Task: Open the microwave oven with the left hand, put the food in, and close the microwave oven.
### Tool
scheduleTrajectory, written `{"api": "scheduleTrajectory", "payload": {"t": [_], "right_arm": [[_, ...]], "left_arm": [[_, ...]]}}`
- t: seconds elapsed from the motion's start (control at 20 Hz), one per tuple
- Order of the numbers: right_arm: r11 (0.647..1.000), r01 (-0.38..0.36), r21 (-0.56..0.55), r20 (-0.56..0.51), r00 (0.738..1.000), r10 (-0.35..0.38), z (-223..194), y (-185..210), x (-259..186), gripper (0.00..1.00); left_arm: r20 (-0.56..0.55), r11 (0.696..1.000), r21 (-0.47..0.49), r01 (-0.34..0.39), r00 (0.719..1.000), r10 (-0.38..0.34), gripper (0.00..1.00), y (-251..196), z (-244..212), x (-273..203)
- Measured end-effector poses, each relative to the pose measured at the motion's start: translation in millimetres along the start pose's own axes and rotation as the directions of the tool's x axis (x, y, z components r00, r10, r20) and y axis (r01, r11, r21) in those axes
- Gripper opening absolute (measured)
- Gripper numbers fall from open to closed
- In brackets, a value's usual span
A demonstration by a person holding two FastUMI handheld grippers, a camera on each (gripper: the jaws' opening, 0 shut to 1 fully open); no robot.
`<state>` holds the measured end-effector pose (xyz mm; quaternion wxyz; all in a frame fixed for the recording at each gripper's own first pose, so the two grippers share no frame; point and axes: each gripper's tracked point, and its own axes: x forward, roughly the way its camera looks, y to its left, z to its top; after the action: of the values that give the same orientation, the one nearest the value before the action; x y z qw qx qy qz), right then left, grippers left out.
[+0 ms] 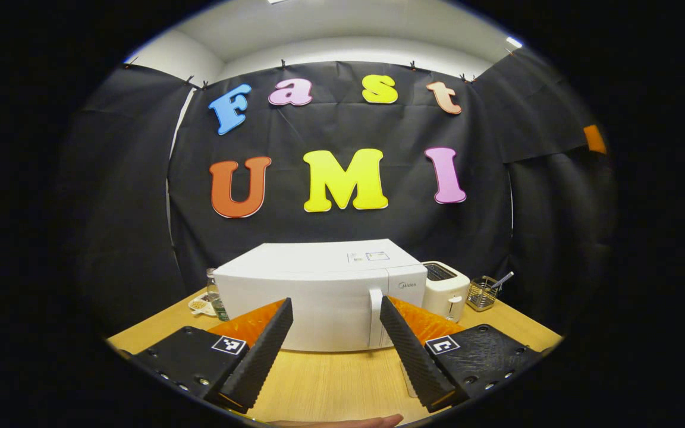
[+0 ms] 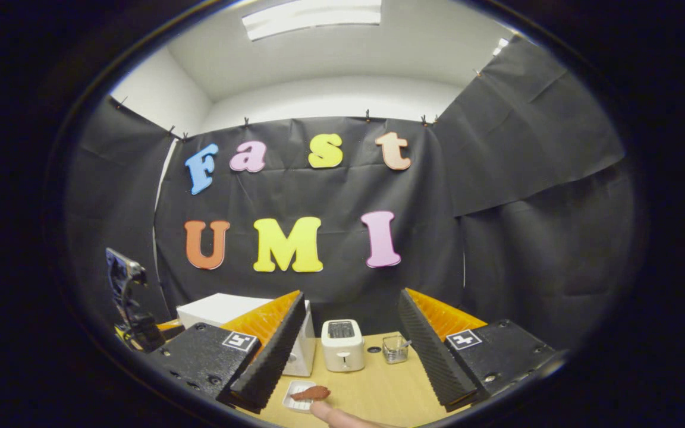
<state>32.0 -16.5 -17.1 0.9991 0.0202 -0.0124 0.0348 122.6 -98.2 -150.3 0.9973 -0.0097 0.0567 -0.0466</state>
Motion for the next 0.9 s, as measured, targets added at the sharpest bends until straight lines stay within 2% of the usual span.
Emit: {"api": "scheduleTrajectory", "payload": {"t": [0.1,0.15,0.2,0.4,0.45,0.5,0.55,0.7,0.75,0.8,0.85,0.9], "right_arm": [[1.0,0.001,0.004,-0.006,1.0,-0.001,-4.0,-4.3,1.5,1.0],[1.0,0.002,0.008,-0.013,1.0,-0.002,-8.4,-7.5,2.9,0.9],[1.0,0.0,0.016,-0.021,1.0,0.0,-12.6,-8.8,3.0,1.0],[0.999,-0.034,0.03,-0.067,0.997,0.036,-28.9,-9.6,4.5,1.0],[0.999,-0.037,0.028,-0.072,0.997,0.039,-31.4,-11.2,6.8,0.9],[0.999,-0.035,0.024,-0.072,0.997,0.037,-32.2,-13.8,8.8,1.0],[0.999,-0.032,0.022,-0.071,0.997,0.034,-33.0,-17.2,9.7,0.9],[0.999,-0.03,0.025,-0.072,0.997,0.032,-38.8,-24.4,13.7,0.9],[0.999,-0.03,0.027,-0.074,0.997,0.032,-41.1,-27.5,15.5,1.0],[0.999,-0.028,0.027,-0.074,0.997,0.03,-43.8,-30.8,16.2,1.0],[0.999,-0.026,0.025,-0.077,0.997,0.028,-46.3,-33.1,18.0,1.0],[0.999,-0.026,0.022,-0.078,0.997,0.027,-48.8,-34.7,19.7,1.0]], "left_arm": [[-0.015,1.0,-0.023,0.014,1.0,-0.014,0.94,-10.9,-20.3,19.1],[-0.004,0.999,-0.027,0.02,1.0,-0.02,0.94,-15.0,-25.4,27.5],[0.001,0.999,-0.033,0.032,0.999,-0.032,0.94,-20.9,-30.9,35.4],[-0.017,0.998,-0.048,0.042,0.999,-0.043,0.93,-36.3,-59.4,66.2],[-0.027,0.998,-0.049,0.039,0.999,-0.04,0.93,-39.3,-66.1,74.2],[-0.034,0.998,-0.047,0.033,0.999,-0.035,0.94,-41.7,-72.6,81.8],[-0.052,0.999,-0.044,0.03,0.998,-0.032,0.94,-43.3,-82.7,89.2],[-0.08,0.998,-0.044,0.041,0.996,-0.044,0.94,-51.6,-102.2,108.2],[-0.082,0.998,-0.047,0.043,0.996,-0.047,0.94,-53.7,-106.3,114.2],[-0.078,0.998,-0.046,0.044,0.996,-0.048,0.94,-55.3,-108.3,120.1],[-0.078,0.998,-0.04,0.039,0.996,-0.042,0.84,-55.6,-112.4,126.9],[-0.068,0.999,-0.038,0.034,0.997,-0.037,0.94,-55.2,-113.4,133.8]]}}
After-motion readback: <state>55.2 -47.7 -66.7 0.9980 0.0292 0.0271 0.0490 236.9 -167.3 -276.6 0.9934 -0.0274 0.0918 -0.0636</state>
